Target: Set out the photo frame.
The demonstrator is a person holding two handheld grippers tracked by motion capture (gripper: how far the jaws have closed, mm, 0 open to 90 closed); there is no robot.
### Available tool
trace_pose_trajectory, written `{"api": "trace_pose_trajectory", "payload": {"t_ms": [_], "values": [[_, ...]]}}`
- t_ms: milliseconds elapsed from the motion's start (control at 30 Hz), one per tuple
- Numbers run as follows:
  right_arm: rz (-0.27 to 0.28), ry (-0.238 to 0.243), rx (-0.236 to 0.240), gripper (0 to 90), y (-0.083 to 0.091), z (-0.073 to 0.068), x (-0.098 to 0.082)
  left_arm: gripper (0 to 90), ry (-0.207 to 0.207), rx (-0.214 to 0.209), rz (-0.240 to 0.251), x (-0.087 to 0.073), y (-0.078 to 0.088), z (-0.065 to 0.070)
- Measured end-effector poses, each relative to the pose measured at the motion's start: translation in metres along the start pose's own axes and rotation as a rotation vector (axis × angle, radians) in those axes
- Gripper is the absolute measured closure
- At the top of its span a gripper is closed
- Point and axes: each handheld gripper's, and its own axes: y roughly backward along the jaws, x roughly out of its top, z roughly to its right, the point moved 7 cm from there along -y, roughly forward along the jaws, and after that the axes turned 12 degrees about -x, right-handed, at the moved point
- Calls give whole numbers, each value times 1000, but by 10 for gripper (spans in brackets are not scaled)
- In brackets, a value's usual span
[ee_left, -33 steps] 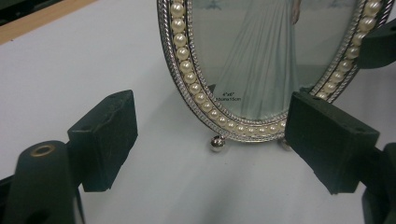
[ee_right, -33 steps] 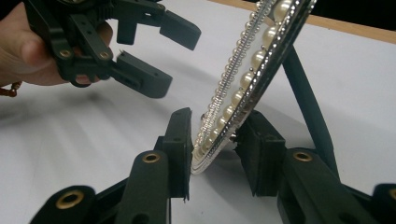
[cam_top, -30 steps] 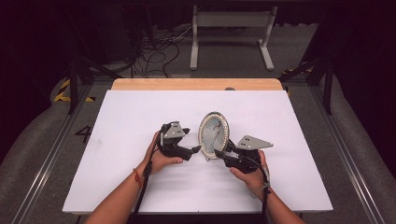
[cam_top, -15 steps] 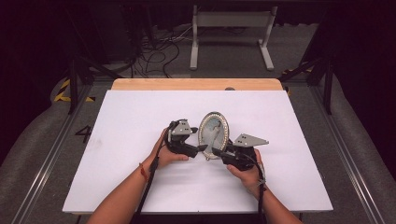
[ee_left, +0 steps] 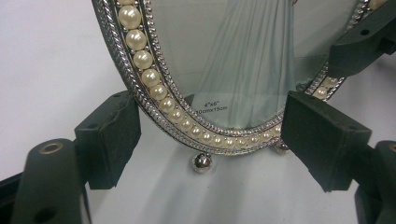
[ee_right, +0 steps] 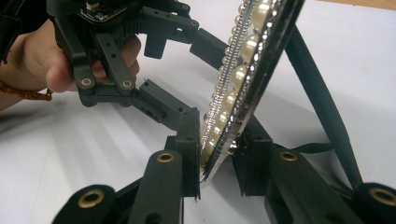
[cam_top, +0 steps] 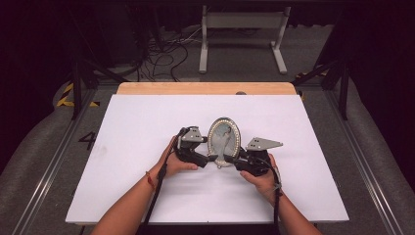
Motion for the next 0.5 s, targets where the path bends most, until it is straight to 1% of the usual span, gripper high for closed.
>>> {"api": "trace_pose_trajectory", "payload": {"t_ms": [67,100,167,200,233,267,333,367,400,433,467,500], "values": [[-1,2,0,728,0,0,0,180,21,-3,8,1,-1,-3],[6,-7,-4,697,1,-1,0,176,25,-8,13,1,-2,-3],[6,-14,-4,664,2,-2,-1,174,34,-11,16,2,-4,-6],[10,-9,-8,678,5,-3,-3,173,35,-20,12,3,-5,-7],[10,-9,-8,678,5,-3,-3,173,32,-18,7,3,-5,-8],[11,-10,-15,684,5,-3,-3,173,20,-8,1,3,-7,-10],[15,-15,-28,721,7,-3,-3,177,19,-30,5,3,-8,-9],[16,-15,-35,735,7,-1,-3,180,18,-34,3,2,-9,-9],[19,-23,-25,739,8,-1,-4,185,16,-46,4,3,-9,-8],[21,-28,-20,741,8,0,-4,211,7,-67,1,3,-9,-6],[20,-30,-22,742,8,-1,-4,194,-4,-71,-9,3,-10,-4],[18,-26,-22,742,8,0,-4,198,-17,-58,-27,3,-11,-3]]}}
